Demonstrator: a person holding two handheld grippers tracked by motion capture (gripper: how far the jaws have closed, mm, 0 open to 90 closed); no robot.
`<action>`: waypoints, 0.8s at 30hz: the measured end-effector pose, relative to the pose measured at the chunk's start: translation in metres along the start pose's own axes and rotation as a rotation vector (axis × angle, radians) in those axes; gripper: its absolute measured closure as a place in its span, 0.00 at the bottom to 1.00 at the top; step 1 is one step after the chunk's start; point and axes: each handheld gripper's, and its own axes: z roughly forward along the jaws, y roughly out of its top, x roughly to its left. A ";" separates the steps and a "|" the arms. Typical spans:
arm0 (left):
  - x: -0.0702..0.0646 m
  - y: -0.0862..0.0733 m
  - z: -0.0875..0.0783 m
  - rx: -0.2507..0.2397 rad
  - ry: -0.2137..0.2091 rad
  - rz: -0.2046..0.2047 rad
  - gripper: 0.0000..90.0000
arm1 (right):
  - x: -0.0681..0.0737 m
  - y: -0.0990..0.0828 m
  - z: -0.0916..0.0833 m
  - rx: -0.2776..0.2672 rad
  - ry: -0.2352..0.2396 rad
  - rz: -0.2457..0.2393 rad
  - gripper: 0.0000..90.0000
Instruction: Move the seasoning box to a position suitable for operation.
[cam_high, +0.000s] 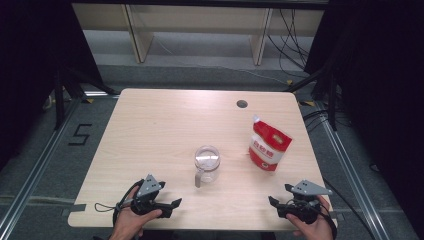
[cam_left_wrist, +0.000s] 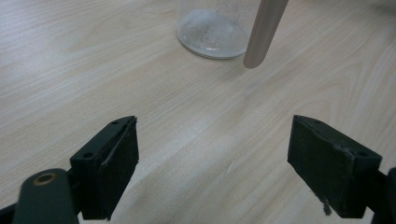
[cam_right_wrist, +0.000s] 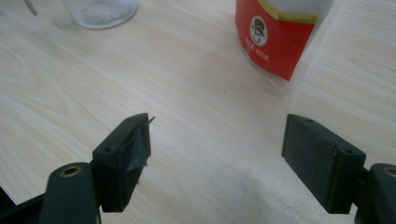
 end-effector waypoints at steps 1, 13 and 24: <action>0.000 0.000 -0.001 0.008 0.002 0.002 0.18 | 0.000 0.000 0.000 -0.001 0.001 -0.001 0.27; -0.003 0.003 0.000 -0.019 -0.007 0.005 0.19 | 0.003 0.000 0.001 0.005 0.000 0.022 0.26; -0.004 0.015 0.003 -0.049 -0.014 0.010 0.21 | 0.001 -0.001 0.002 -0.004 0.008 0.008 0.25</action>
